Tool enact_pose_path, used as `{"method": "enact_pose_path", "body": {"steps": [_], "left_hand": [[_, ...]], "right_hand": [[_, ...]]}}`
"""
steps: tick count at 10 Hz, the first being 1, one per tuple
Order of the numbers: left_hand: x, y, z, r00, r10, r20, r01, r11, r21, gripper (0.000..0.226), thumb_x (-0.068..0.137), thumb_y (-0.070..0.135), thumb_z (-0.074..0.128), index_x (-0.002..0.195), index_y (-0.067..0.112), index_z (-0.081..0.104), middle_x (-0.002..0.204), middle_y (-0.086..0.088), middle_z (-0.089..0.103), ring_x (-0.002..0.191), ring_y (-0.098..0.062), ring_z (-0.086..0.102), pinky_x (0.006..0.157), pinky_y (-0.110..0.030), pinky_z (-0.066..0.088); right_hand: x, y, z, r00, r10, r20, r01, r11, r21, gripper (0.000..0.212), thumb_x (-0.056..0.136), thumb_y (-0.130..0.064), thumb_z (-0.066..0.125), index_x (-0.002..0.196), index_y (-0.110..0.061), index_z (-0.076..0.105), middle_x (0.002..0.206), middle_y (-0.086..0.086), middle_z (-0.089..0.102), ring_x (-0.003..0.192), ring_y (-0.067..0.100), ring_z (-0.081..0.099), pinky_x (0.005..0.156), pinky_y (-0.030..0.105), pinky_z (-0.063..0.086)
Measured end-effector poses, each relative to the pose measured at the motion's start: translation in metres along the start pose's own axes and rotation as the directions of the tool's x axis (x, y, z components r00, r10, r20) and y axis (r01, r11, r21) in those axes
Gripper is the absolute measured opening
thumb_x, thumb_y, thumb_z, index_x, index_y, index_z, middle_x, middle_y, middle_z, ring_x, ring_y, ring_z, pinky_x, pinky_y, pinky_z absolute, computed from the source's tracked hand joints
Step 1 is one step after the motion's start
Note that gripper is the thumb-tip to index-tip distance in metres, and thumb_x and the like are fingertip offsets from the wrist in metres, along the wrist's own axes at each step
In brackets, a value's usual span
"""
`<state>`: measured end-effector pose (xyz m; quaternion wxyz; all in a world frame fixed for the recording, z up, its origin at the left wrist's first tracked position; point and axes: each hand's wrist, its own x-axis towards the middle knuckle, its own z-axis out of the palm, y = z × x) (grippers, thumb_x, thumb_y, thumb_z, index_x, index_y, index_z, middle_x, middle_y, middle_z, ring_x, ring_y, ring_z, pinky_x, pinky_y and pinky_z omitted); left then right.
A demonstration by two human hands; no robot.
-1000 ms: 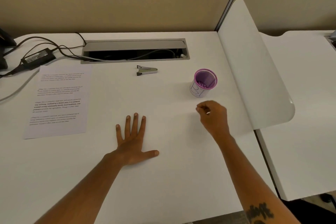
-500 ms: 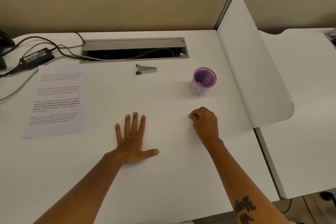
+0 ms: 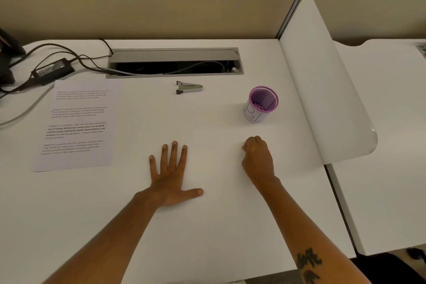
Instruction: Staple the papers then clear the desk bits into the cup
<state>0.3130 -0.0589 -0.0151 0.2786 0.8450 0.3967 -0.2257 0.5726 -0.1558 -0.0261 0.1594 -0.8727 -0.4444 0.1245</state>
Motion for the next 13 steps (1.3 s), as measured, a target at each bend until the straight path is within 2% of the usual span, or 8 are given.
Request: {"method": "enact_pose_path", "body": {"steps": [1,2,3,5,6,8,10,13], "left_hand": [[0.0,0.001,-0.002,1.0,0.005,-0.004,-0.005,1.0,-0.003,0.139,0.07,0.098,0.046,0.149,0.03,-0.045,0.151,0.001,-0.061,0.141,-0.027,-0.055,0.119,-0.066,-0.024],[0.001,0.001,-0.003,1.0,0.008,-0.008,-0.008,1.0,-0.003,0.139,0.07,0.097,0.047,0.15,0.03,-0.044,0.151,0.001,-0.06,0.141,-0.027,-0.054,0.119,-0.066,-0.024],[0.0,0.0,-0.001,1.0,-0.002,0.001,0.002,1.0,0.002,0.139,0.07,0.097,0.047,0.15,0.03,-0.045,0.151,0.001,-0.061,0.142,-0.028,-0.054,0.119,-0.066,-0.024],[0.001,0.002,0.002,1.0,0.004,-0.002,-0.004,1.0,0.007,0.139,0.07,0.097,0.047,0.15,0.029,-0.045,0.151,0.0,-0.061,0.141,-0.028,-0.054,0.119,-0.065,-0.025],[0.002,0.001,0.001,1.0,0.004,-0.012,-0.003,1.0,0.007,0.139,0.07,0.098,0.046,0.15,0.03,-0.045,0.151,0.001,-0.061,0.141,-0.028,-0.054,0.119,-0.065,-0.026],[0.004,0.0,0.004,0.999,0.017,-0.027,-0.017,1.0,-0.003,0.139,0.069,0.098,0.046,0.151,0.03,-0.044,0.152,0.0,-0.06,0.141,-0.028,-0.055,0.118,-0.064,-0.027],[0.005,-0.001,0.006,0.999,0.034,-0.041,-0.035,0.999,-0.027,0.139,0.069,0.098,0.046,0.15,0.03,-0.044,0.152,0.0,-0.06,0.141,-0.028,-0.055,0.118,-0.066,-0.027],[-0.003,0.001,0.025,0.983,0.09,-0.16,-0.099,0.994,-0.052,0.135,0.073,0.095,0.046,0.156,0.027,-0.036,0.159,0.0,-0.052,0.147,-0.027,-0.049,0.122,-0.062,-0.024]], "right_hand": [[0.011,-0.006,-0.026,1.0,0.01,0.017,-0.012,0.993,0.118,0.031,0.077,0.018,0.049,0.08,-0.013,0.054,0.09,0.01,0.06,0.085,0.029,0.058,0.07,0.031,0.039],[0.034,-0.016,-0.069,0.992,0.059,-0.111,-0.033,0.973,0.226,0.018,0.084,0.012,0.051,0.077,-0.004,0.054,0.085,0.013,0.063,0.078,0.029,0.056,0.065,0.041,0.042],[0.065,-0.023,-0.105,0.978,0.064,-0.197,-0.014,0.97,0.242,0.014,0.095,0.002,0.053,0.084,-0.003,0.061,0.088,0.01,0.064,0.081,0.026,0.056,0.067,0.036,0.043],[0.109,-0.012,-0.127,0.978,0.083,-0.191,-0.047,0.982,0.186,0.012,0.097,-0.005,0.06,0.096,-0.004,0.072,0.093,0.007,0.068,0.084,0.022,0.062,0.071,0.029,0.047],[0.114,-0.009,-0.132,0.979,0.017,-0.204,0.012,0.99,0.139,0.013,0.094,0.0,0.062,0.092,-0.001,0.076,0.089,0.012,0.074,0.081,0.028,0.068,0.07,0.032,0.054],[0.112,-0.011,-0.132,0.969,-0.008,-0.249,0.048,0.987,0.155,0.017,0.087,0.006,0.064,0.089,-0.005,0.077,0.089,0.012,0.077,0.078,0.023,0.068,0.07,0.03,0.056],[0.109,-0.01,-0.131,0.954,-0.007,-0.299,0.055,0.987,0.153,0.016,0.084,0.007,0.065,0.087,-0.005,0.075,0.087,0.011,0.076,0.078,0.026,0.07,0.073,0.042,0.064],[0.045,-0.044,-0.094,0.948,-0.057,-0.313,0.131,0.967,0.218,0.01,0.089,-0.019,0.076,0.086,-0.012,0.07,0.083,0.001,0.07,0.076,0.017,0.062,0.07,0.03,0.054]]}}
